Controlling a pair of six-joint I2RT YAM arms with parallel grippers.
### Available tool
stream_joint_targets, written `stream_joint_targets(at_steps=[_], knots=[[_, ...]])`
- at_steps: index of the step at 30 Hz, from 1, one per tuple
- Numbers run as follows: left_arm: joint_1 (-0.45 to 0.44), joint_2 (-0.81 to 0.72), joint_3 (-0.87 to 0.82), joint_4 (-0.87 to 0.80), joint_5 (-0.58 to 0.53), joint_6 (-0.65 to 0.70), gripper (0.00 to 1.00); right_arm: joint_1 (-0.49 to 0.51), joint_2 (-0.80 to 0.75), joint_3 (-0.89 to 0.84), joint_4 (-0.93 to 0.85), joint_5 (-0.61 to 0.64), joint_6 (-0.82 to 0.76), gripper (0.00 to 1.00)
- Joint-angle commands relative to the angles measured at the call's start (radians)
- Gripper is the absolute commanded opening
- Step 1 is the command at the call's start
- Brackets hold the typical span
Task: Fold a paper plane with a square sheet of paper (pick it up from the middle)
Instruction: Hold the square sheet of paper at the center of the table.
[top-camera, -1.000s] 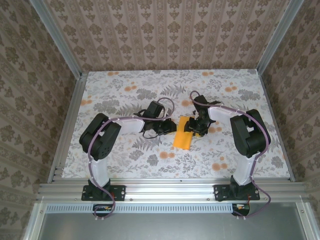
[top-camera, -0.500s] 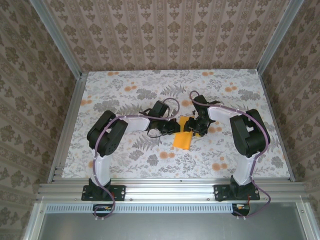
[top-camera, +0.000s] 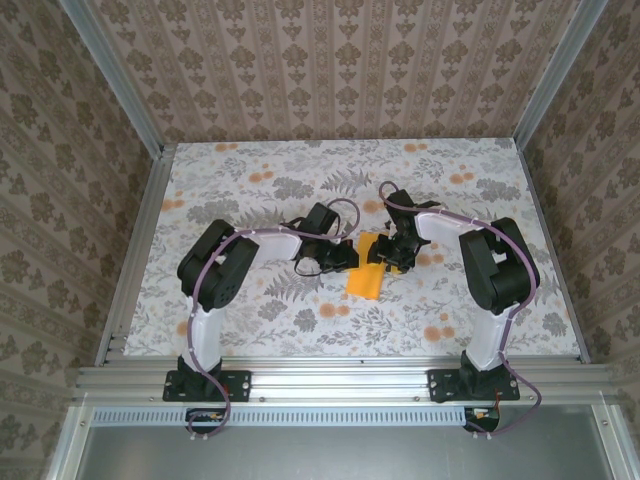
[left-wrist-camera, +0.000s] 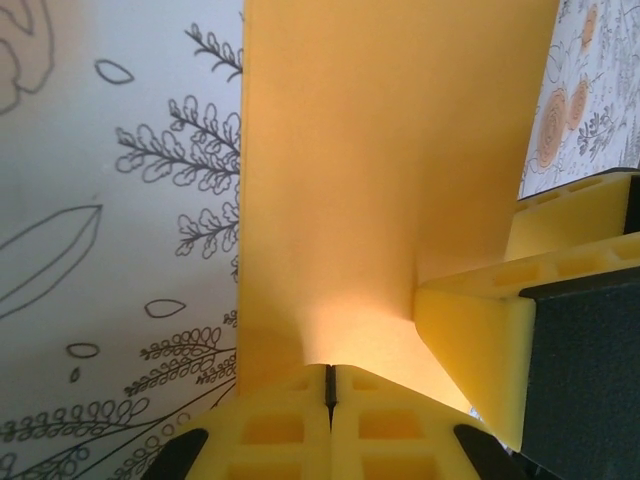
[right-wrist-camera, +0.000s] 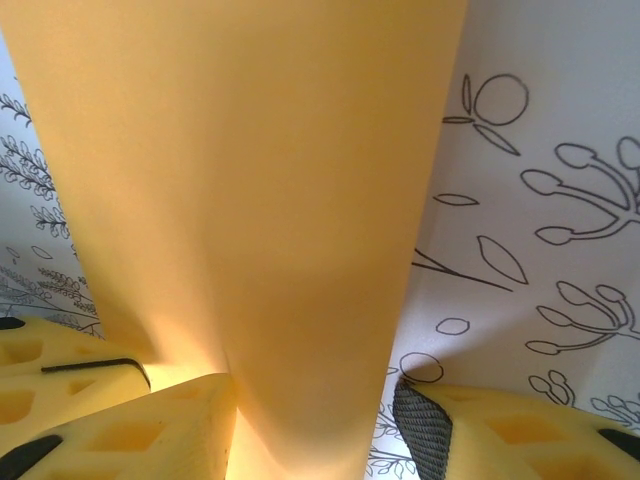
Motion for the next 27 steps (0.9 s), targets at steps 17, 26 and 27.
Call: stream_joint_targets(at_steps=[17, 26, 27], knots=[[-0.009, 0.05, 0.065, -0.155, -0.063, 0.045, 0.0, 0.021, 0.122, -0.058, 0.072, 0.083, -0.007, 0.53], [-0.011, 0.056, 0.075, -0.205, -0.089, 0.06, 0.0, 0.019, -0.011, -0.044, 0.074, 0.047, 0.0, 0.55], [-0.011, 0.058, 0.076, -0.208, -0.089, 0.061, 0.0, 0.019, -0.04, -0.046, 0.076, 0.048, 0.004, 0.56]])
